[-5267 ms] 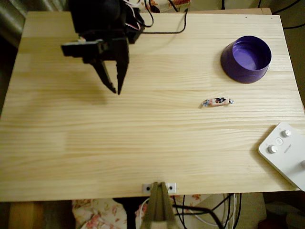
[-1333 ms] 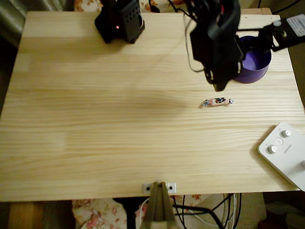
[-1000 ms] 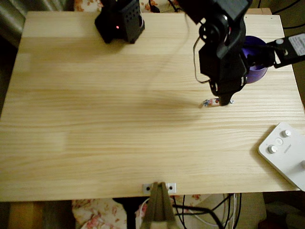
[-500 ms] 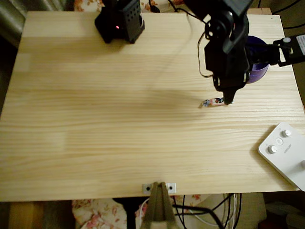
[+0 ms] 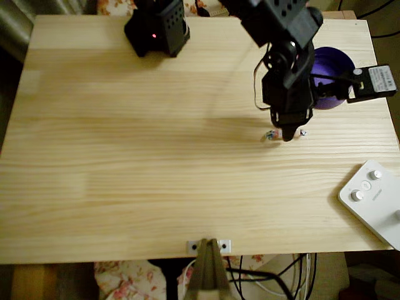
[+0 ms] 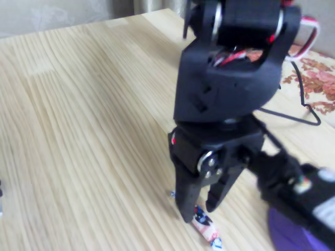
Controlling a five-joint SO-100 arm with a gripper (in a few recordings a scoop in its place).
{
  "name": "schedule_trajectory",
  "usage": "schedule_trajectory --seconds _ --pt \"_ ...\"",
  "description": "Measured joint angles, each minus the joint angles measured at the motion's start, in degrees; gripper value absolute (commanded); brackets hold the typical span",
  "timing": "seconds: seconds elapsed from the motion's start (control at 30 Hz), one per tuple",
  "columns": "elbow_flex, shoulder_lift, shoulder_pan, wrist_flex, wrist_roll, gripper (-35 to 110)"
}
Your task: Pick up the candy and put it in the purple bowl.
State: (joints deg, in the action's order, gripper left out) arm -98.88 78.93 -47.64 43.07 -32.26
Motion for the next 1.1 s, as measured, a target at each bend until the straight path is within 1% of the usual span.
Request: schedule_trajectory --seconds 0.2,0.43,0.67,0.77,0.93,1.1 --pt "-0.1 -1.3 0.5 -1.3 0.1 6" --pt "-0.4 -1.8 0.4 -2.4 0.0 1" --pt "-0.4 -1.8 0.4 -2.3 1.8 0" --pt "-0.4 -1.1 0.9 -0.6 3.3 0" --pt "-2.6 4.0 2.4 2.9 6.7 0" --pt "-4.5 14.9 1.7 6.4 10.5 0"
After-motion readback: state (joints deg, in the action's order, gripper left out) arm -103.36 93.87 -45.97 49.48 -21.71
